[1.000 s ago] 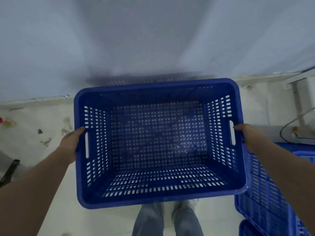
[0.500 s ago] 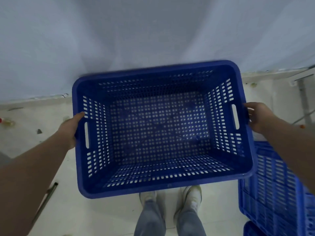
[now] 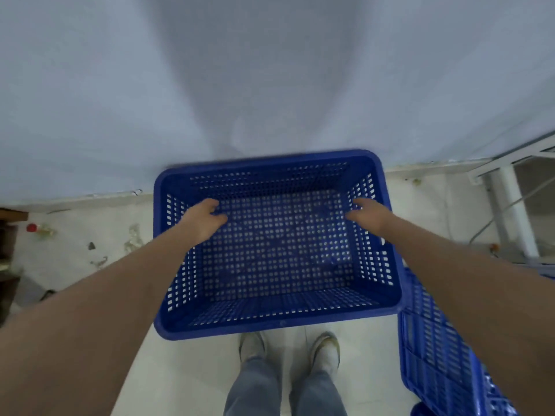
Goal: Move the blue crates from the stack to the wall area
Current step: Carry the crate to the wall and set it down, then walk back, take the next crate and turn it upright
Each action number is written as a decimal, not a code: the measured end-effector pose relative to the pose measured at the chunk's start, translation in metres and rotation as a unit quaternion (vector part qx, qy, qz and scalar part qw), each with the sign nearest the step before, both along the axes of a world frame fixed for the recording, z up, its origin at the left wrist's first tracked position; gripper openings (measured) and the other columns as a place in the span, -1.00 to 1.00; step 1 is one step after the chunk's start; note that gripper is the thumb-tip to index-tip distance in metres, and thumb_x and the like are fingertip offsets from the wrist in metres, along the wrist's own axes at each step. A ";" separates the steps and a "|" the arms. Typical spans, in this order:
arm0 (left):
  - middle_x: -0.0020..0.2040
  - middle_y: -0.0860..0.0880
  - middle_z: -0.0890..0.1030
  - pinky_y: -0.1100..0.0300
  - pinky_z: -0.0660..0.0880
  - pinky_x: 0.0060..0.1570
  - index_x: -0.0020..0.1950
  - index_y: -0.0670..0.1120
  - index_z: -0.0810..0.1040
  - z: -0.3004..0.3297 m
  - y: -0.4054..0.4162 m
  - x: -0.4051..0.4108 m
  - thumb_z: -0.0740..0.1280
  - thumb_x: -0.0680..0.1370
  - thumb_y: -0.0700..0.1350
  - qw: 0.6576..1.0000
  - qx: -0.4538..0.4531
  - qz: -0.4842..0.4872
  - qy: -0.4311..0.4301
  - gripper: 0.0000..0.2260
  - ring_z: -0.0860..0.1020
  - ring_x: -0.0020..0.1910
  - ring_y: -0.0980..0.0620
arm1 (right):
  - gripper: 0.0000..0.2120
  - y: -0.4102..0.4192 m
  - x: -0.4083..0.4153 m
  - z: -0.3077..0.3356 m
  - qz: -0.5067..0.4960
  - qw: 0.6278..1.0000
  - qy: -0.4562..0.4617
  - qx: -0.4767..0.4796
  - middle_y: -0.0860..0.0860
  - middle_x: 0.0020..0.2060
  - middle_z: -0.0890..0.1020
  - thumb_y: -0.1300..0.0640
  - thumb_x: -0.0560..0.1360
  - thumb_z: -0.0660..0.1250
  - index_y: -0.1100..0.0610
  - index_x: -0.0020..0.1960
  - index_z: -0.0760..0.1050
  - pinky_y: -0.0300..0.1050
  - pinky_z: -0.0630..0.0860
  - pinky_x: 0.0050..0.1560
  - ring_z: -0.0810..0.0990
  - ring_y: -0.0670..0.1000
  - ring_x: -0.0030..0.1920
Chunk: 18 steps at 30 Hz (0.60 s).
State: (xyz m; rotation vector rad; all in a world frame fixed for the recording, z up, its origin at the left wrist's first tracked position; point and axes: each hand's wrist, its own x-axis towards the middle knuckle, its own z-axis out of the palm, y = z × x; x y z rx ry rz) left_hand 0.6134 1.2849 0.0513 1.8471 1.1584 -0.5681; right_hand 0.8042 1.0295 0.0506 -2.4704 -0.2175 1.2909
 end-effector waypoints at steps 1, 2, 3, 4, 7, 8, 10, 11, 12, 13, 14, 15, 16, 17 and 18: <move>0.50 -0.13 0.30 0.12 0.29 0.31 0.54 -0.14 0.18 0.023 -0.006 0.010 0.20 0.62 -0.05 0.999 0.009 -0.031 -0.008 -0.49 0.34 0.41 -0.13 | -0.48 0.006 -0.002 0.023 0.078 0.997 -0.019 -0.020 0.19 0.46 0.29 0.09 0.59 0.19 0.27 0.47 0.21 0.00 0.28 0.36 0.31 0.19 0.42; 0.50 -0.13 0.31 0.12 0.31 0.29 0.54 -0.13 0.18 0.049 -0.012 0.020 0.19 0.62 -0.05 0.998 0.027 -0.056 -0.017 -0.49 0.36 0.40 -0.13 | -0.49 0.011 -0.004 0.049 0.144 0.988 -0.038 -0.035 0.19 0.44 0.31 0.07 0.58 0.19 0.26 0.46 0.23 0.02 0.30 0.35 0.34 0.19 0.40; 0.49 -0.13 0.32 0.11 0.34 0.27 0.54 -0.13 0.18 0.077 -0.017 0.028 0.19 0.62 -0.05 0.995 0.045 -0.083 -0.023 -0.50 0.39 0.37 -0.14 | -0.50 0.015 -0.004 0.077 0.191 0.979 -0.059 -0.048 0.18 0.43 0.33 0.05 0.57 0.19 0.23 0.45 0.25 0.04 0.35 0.34 0.36 0.18 0.38; 0.48 -0.14 0.34 0.10 0.37 0.25 0.53 -0.12 0.18 0.107 -0.021 0.037 0.18 0.62 -0.04 0.991 0.064 -0.112 -0.031 -0.50 0.41 0.35 -0.13 | -0.49 0.018 -0.003 0.107 0.221 0.971 -0.079 -0.053 0.17 0.42 0.34 0.04 0.56 0.18 0.22 0.45 0.25 0.05 0.36 0.33 0.37 0.18 0.37; 0.50 -0.12 0.30 0.05 0.35 0.32 0.54 -0.08 0.16 0.204 -0.035 0.056 0.16 0.61 0.01 0.971 0.133 -0.192 -0.055 -0.48 0.35 0.40 -0.11 | -0.45 0.024 -0.001 0.204 0.235 0.962 -0.133 -0.035 0.14 0.46 0.29 0.03 0.57 0.15 0.20 0.50 0.16 0.01 0.31 0.39 0.31 0.15 0.42; 0.52 -0.11 0.26 0.04 0.31 0.36 0.55 -0.07 0.14 0.237 -0.039 0.061 0.16 0.61 0.03 0.964 0.156 -0.207 -0.064 -0.46 0.30 0.44 -0.10 | -0.45 0.024 -0.001 0.238 0.229 0.962 -0.150 -0.025 0.13 0.47 0.27 0.04 0.58 0.14 0.19 0.51 0.13 0.00 0.29 0.39 0.29 0.14 0.43; 0.55 -0.08 0.21 0.04 0.25 0.40 0.56 -0.07 0.12 0.303 -0.051 0.068 0.15 0.60 0.05 0.951 0.200 -0.220 -0.086 -0.45 0.23 0.49 -0.08 | -0.43 0.019 -0.003 0.304 0.216 0.958 -0.187 -0.007 0.13 0.49 0.23 0.03 0.59 0.11 0.18 0.53 0.06 0.02 0.28 0.40 0.27 0.13 0.45; 0.55 -0.08 0.20 0.04 0.24 0.42 0.56 -0.08 0.11 0.334 -0.058 0.071 0.14 0.60 0.06 0.944 0.219 -0.224 -0.101 -0.44 0.21 0.50 -0.07 | -0.43 0.015 -0.005 0.333 0.209 0.956 -0.208 -0.001 0.12 0.49 0.23 0.02 0.59 0.10 0.16 0.54 0.04 0.02 0.28 0.40 0.26 0.13 0.45; 0.55 -0.07 0.20 0.05 0.22 0.42 0.56 -0.08 0.11 0.364 -0.065 0.073 0.14 0.60 0.06 0.937 0.235 -0.230 -0.117 -0.43 0.20 0.51 -0.06 | -0.43 0.008 -0.007 0.362 0.201 0.953 -0.229 0.004 0.12 0.49 0.23 0.02 0.60 0.10 0.15 0.54 0.04 0.02 0.28 0.39 0.27 0.13 0.45; 0.55 -0.07 0.20 0.06 0.22 0.42 0.56 -0.08 0.11 0.391 -0.073 0.075 0.14 0.60 0.07 0.930 0.248 -0.236 -0.131 -0.43 0.19 0.51 -0.05 | -0.44 0.000 -0.011 0.390 0.194 0.949 -0.248 0.007 0.12 0.49 0.24 0.01 0.59 0.09 0.15 0.53 0.06 0.01 0.28 0.38 0.27 0.13 0.44; 0.55 -0.07 0.21 0.07 0.22 0.41 0.56 -0.07 0.11 0.416 -0.082 0.076 0.14 0.60 0.07 0.925 0.255 -0.242 -0.143 -0.43 0.20 0.51 -0.05 | -0.45 -0.011 -0.016 0.416 0.186 0.946 -0.267 0.005 0.12 0.48 0.26 0.01 0.59 0.10 0.15 0.52 0.08 0.00 0.29 0.38 0.29 0.13 0.44; 0.55 -0.07 0.22 0.08 0.22 0.41 0.56 -0.07 0.12 0.439 -0.092 0.078 0.14 0.59 0.07 0.921 0.258 -0.246 -0.153 -0.44 0.20 0.51 -0.05 | -0.45 -0.023 -0.020 0.440 0.174 0.942 -0.285 0.000 0.12 0.47 0.28 0.02 0.58 0.11 0.16 0.51 0.10 0.00 0.29 0.38 0.30 0.13 0.43; 0.55 -0.06 0.22 0.08 0.22 0.41 0.56 -0.06 0.12 0.461 -0.102 0.081 0.15 0.59 0.08 0.919 0.257 -0.248 -0.165 -0.43 0.20 0.51 -0.05 | -0.46 -0.036 -0.024 0.463 0.160 0.939 -0.303 -0.005 0.12 0.46 0.29 0.02 0.58 0.12 0.17 0.50 0.13 0.00 0.29 0.38 0.30 0.13 0.43; 0.55 -0.07 0.21 0.08 0.21 0.42 0.56 -0.07 0.13 0.483 -0.114 0.085 0.16 0.59 0.08 0.919 0.249 -0.248 -0.181 -0.43 0.20 0.51 -0.05 | -0.46 -0.051 -0.027 0.485 0.145 0.936 -0.320 -0.011 0.12 0.45 0.30 0.02 0.57 0.13 0.17 0.49 0.14 0.01 0.29 0.39 0.30 0.14 0.43; 0.55 -0.08 0.21 0.09 0.20 0.42 0.55 -0.08 0.13 0.504 -0.127 0.090 0.17 0.59 0.07 0.918 0.233 -0.248 -0.204 -0.43 0.20 0.52 -0.06 | -0.46 -0.067 -0.032 0.507 0.126 0.934 -0.335 -0.017 0.12 0.45 0.31 0.02 0.57 0.13 0.18 0.49 0.14 0.03 0.29 0.39 0.30 0.15 0.43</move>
